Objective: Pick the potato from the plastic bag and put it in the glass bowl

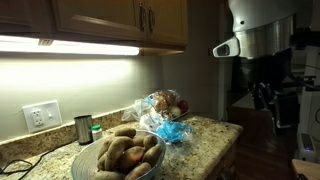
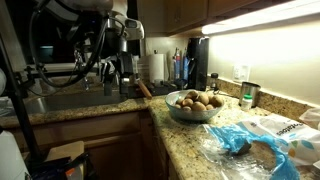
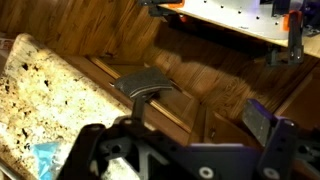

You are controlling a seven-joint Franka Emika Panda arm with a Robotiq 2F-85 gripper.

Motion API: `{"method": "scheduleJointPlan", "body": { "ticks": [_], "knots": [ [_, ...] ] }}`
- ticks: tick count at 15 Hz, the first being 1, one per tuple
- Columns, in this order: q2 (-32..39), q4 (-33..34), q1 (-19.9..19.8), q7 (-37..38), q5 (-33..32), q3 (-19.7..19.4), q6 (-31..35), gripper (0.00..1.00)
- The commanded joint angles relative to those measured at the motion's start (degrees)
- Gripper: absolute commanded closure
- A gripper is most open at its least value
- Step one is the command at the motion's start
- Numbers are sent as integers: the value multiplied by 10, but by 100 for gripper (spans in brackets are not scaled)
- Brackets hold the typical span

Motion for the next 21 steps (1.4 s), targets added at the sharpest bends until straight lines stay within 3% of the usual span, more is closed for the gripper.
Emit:
{"method": "scheduleJointPlan", "body": {
  "ticks": [1, 11, 21],
  "knots": [
    [6, 1, 0, 35, -30, -4, 24, 0],
    [-1, -10, -60, 196, -141, 12, 129, 0],
    [53, 18, -118, 159, -135, -62, 224, 0]
  ]
}}
